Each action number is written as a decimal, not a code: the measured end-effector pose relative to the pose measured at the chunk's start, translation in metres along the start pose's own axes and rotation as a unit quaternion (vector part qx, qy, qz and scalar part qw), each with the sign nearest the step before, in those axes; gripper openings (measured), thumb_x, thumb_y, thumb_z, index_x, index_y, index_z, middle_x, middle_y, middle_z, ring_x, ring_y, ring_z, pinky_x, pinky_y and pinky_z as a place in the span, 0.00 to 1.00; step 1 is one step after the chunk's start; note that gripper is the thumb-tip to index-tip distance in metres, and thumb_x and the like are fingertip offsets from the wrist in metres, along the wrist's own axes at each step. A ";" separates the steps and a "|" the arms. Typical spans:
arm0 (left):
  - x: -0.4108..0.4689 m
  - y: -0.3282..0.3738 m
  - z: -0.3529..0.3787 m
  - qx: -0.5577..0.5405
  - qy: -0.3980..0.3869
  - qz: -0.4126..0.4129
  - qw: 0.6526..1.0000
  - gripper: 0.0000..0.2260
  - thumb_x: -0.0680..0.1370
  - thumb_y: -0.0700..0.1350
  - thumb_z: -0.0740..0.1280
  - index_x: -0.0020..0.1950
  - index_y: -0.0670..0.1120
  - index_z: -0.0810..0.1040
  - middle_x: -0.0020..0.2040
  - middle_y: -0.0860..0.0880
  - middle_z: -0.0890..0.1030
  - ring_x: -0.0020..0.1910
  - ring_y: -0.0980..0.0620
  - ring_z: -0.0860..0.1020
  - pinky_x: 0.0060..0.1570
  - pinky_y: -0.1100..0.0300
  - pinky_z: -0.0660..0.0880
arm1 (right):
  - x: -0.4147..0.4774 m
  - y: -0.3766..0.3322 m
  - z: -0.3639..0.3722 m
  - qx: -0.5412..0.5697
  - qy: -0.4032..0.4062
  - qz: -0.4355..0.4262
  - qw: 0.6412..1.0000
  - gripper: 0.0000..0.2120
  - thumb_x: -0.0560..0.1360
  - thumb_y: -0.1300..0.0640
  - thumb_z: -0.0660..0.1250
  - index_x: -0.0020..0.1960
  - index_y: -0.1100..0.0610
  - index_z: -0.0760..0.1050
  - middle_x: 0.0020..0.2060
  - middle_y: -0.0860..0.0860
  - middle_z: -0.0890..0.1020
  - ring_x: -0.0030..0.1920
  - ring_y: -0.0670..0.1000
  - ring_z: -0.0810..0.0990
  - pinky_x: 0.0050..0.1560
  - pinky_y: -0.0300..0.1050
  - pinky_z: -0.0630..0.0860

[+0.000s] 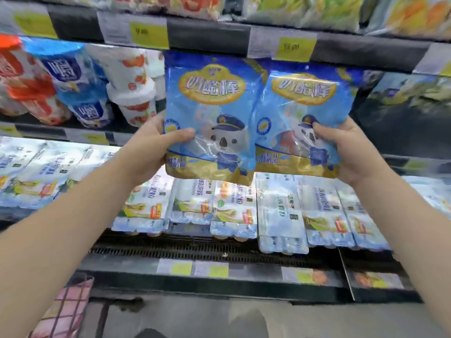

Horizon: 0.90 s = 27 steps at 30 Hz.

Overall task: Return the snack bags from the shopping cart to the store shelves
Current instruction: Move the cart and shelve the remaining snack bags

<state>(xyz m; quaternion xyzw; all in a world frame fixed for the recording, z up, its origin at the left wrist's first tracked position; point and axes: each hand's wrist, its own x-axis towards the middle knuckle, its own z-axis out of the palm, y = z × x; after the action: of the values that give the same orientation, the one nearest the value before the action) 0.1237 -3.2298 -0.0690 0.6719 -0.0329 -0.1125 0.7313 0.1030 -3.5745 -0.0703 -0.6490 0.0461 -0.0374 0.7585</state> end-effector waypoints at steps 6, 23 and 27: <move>0.041 -0.022 0.016 -0.003 -0.020 0.057 0.998 0.21 0.70 0.44 0.72 0.63 0.47 0.78 0.55 0.47 0.85 0.50 0.49 0.85 0.46 0.53 0.83 | 0.043 0.023 -0.033 -0.009 -0.021 -0.075 0.997 0.18 0.81 0.65 0.63 0.70 0.58 0.74 0.50 0.49 0.87 0.40 0.47 0.87 0.32 0.42 0.81; 0.103 -0.041 0.048 -0.001 -0.074 0.148 0.986 0.13 0.75 0.41 0.68 0.59 0.45 0.81 0.54 0.43 0.85 0.45 0.48 0.85 0.40 0.56 0.83 | 0.092 0.026 -0.088 -0.096 -0.049 -0.206 0.973 0.11 0.78 0.54 0.70 0.58 0.57 0.81 0.48 0.68 0.76 0.43 0.63 0.75 0.42 0.48 0.74; 0.105 -0.034 0.055 0.015 -0.079 0.159 0.984 0.14 0.77 0.40 0.68 0.62 0.44 0.79 0.55 0.43 0.85 0.46 0.47 0.85 0.40 0.56 0.82 | 0.108 0.017 -0.097 -0.119 -0.009 -0.209 0.971 0.10 0.84 0.63 0.59 0.63 0.63 0.75 0.33 0.53 0.84 0.25 0.46 0.80 0.26 0.36 0.75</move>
<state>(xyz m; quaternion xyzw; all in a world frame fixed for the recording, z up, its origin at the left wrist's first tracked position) 0.2104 -3.3073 -0.1080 0.6584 -0.1987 -0.0470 0.7245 0.1985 -3.6798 -0.1040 -0.7298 -0.0935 -0.1840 0.6517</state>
